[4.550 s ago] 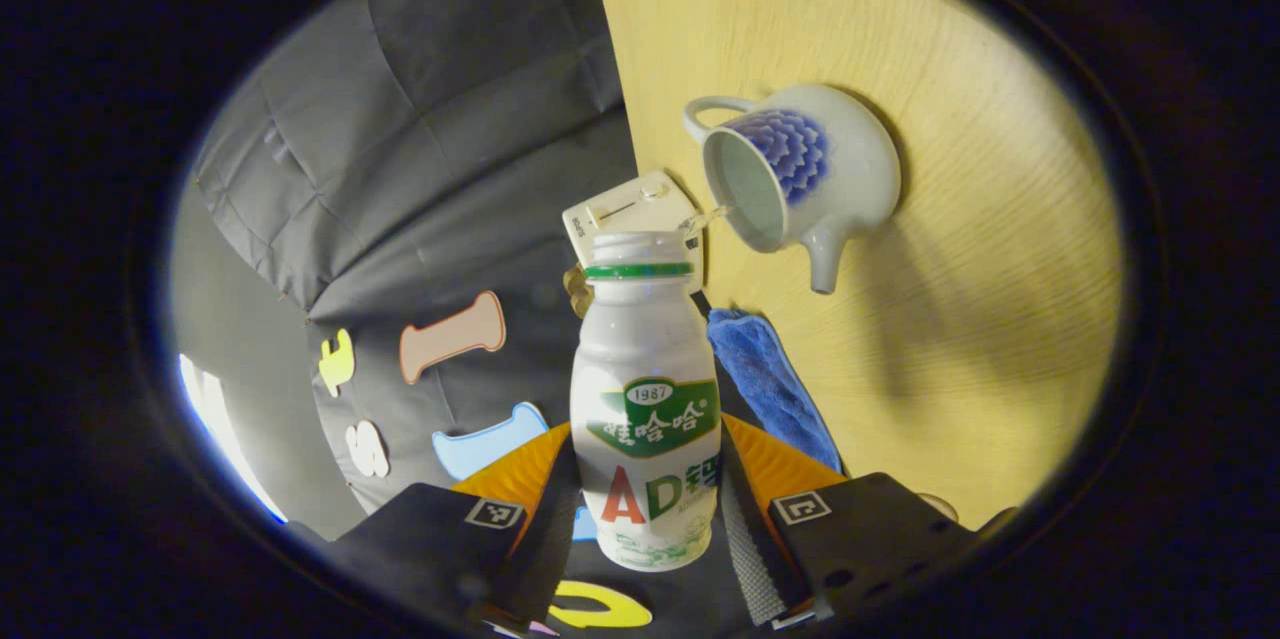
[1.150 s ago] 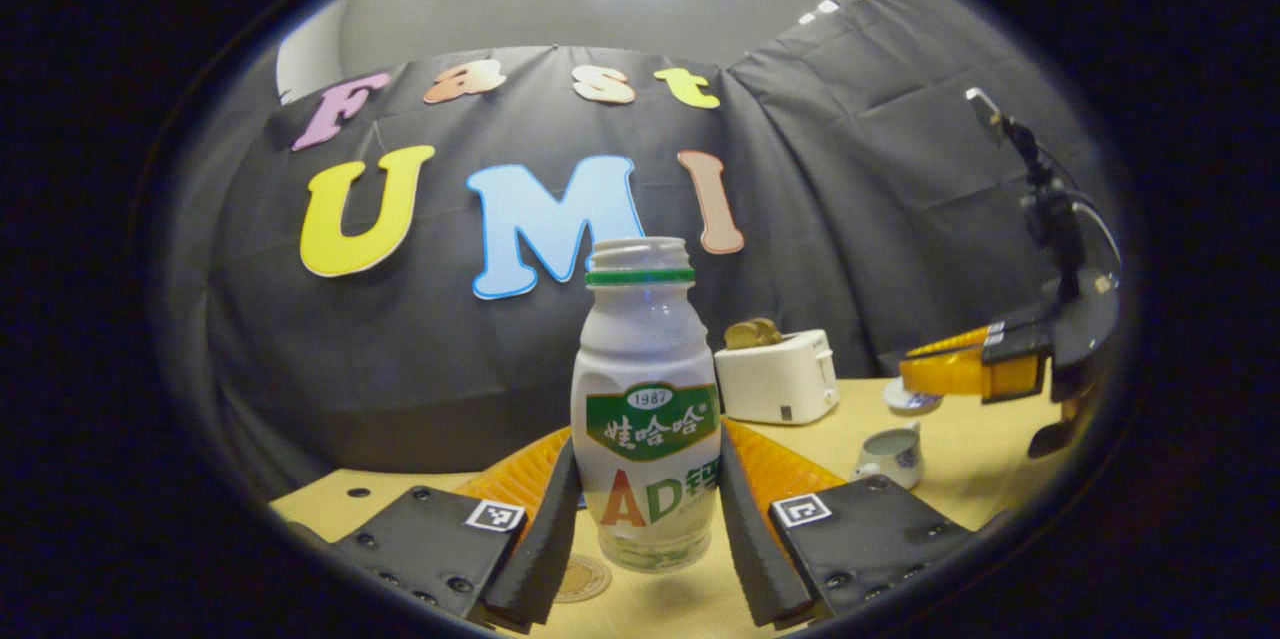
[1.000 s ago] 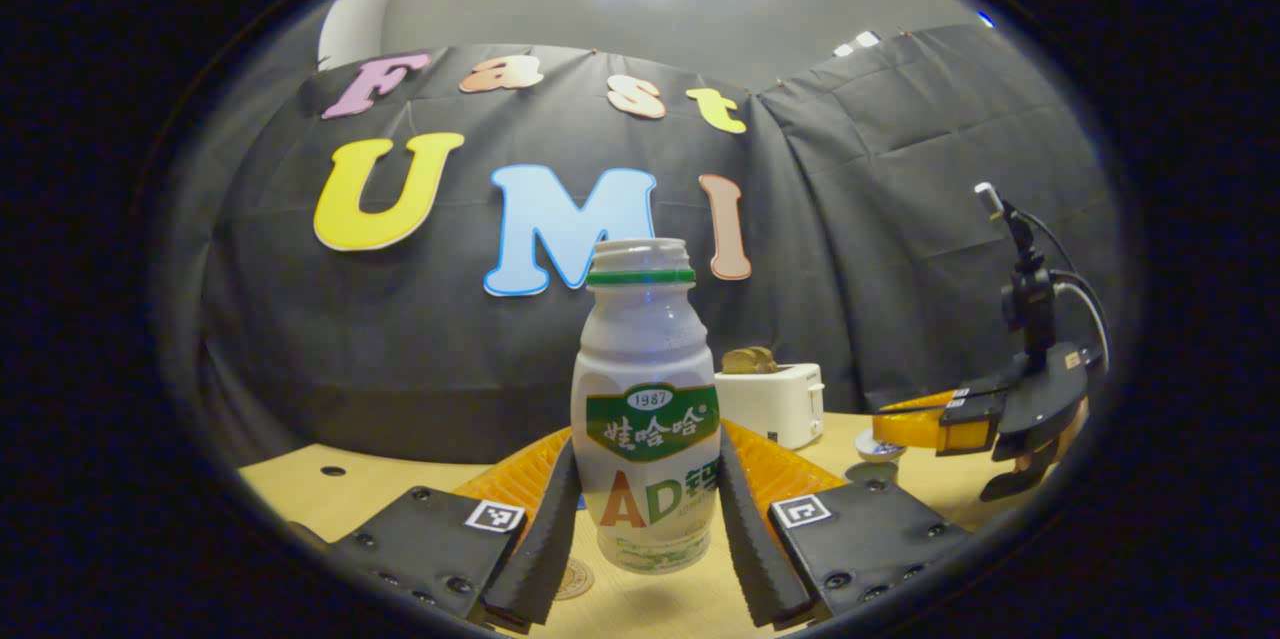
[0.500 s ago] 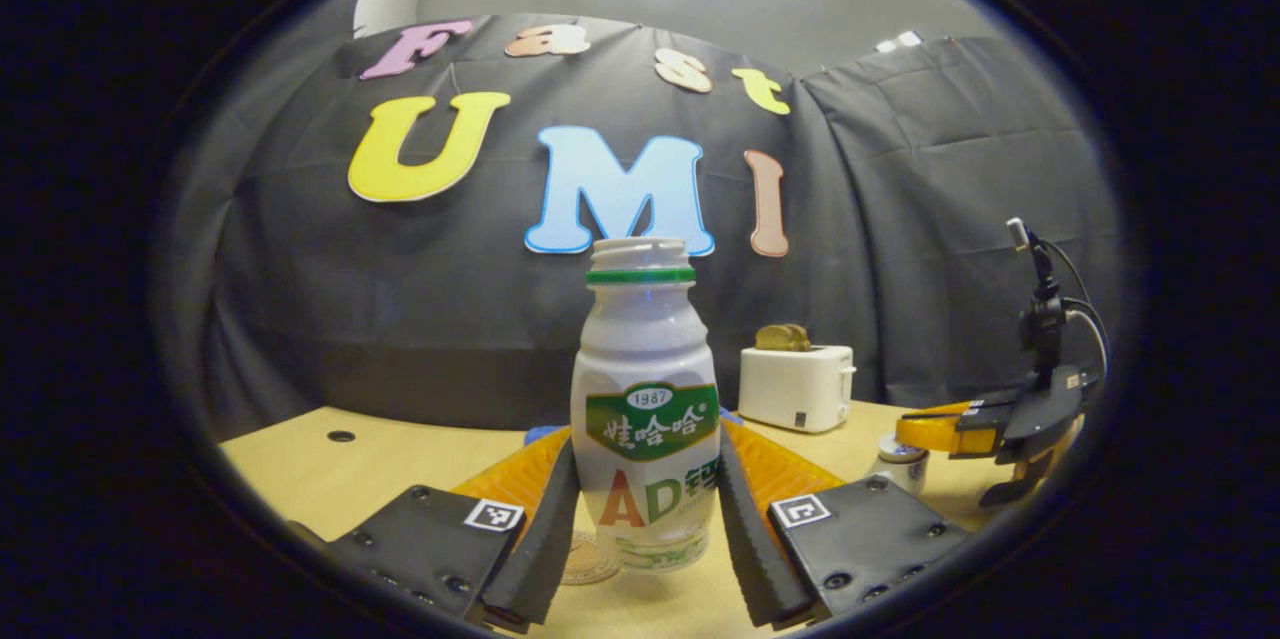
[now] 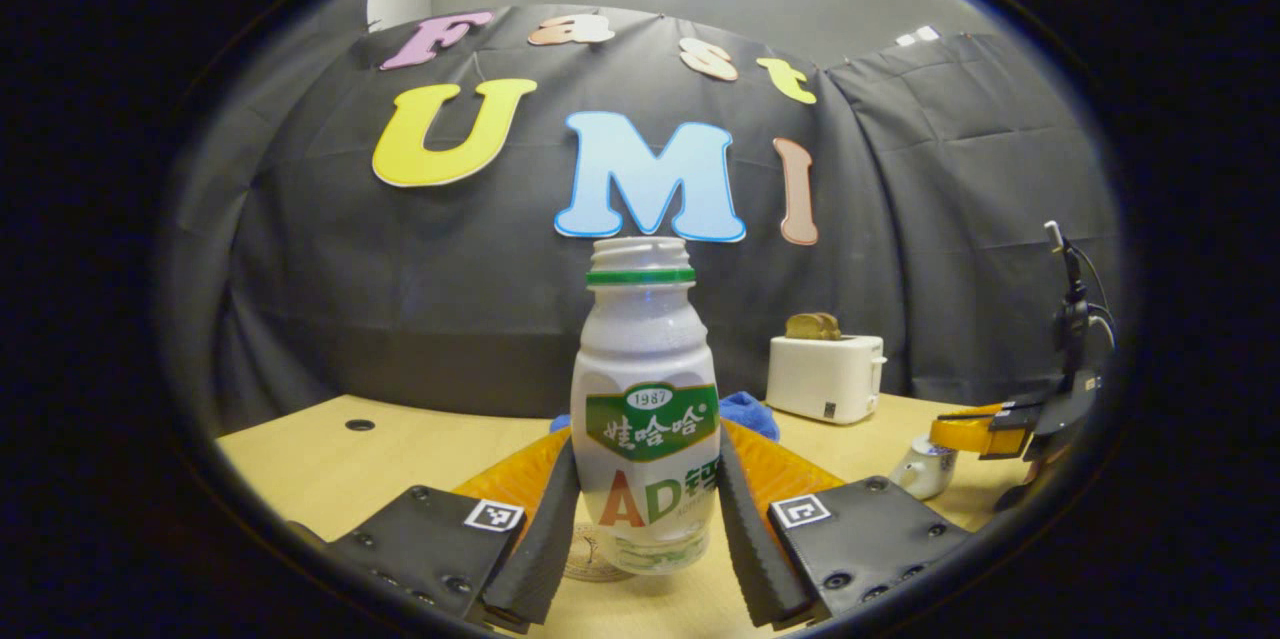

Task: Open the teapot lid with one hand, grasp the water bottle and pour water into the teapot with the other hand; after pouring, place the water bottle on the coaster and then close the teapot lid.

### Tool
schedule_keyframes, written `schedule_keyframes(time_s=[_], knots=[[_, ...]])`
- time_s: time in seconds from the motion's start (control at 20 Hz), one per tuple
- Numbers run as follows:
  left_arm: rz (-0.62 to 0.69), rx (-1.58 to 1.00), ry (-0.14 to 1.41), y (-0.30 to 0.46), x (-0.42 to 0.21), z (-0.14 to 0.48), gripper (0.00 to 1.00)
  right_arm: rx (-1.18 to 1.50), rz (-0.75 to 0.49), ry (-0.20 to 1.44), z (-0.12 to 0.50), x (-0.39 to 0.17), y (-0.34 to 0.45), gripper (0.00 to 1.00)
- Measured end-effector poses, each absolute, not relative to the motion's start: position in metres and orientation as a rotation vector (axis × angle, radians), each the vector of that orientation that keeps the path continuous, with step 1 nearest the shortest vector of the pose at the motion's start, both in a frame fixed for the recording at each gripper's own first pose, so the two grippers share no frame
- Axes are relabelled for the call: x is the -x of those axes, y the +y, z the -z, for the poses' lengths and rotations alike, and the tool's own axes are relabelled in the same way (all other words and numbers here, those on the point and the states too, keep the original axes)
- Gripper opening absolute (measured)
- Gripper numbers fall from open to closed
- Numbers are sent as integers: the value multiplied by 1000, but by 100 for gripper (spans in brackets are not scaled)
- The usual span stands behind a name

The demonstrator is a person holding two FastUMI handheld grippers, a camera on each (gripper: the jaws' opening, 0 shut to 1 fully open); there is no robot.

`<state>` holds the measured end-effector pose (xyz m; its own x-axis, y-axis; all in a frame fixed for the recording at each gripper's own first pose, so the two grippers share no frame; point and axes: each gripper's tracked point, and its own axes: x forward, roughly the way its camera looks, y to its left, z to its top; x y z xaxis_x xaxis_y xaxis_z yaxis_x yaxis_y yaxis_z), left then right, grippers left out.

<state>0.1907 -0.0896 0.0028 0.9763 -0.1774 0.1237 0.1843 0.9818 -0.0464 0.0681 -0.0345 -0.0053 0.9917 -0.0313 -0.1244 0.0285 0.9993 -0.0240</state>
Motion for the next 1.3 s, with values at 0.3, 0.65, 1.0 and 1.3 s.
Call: schedule_keyframes(time_s=[0.3, 0.65, 1.0, 1.3], knots=[[87, 48, -58, -59, -206, 16, 80, 46, -36, -46, -32, -46, -13, 91], [62, -30, 36, -56, -224, 47, 72, 121, -123, -70, -32, -39, 17, 89], [61, -15, 16, -54, -234, 47, 81, 110, -126, -81, -36, -36, 15, 88], [59, -2, -12, -58, -229, 41, 100, 100, -127, -80, -34, -37, 15, 89]])
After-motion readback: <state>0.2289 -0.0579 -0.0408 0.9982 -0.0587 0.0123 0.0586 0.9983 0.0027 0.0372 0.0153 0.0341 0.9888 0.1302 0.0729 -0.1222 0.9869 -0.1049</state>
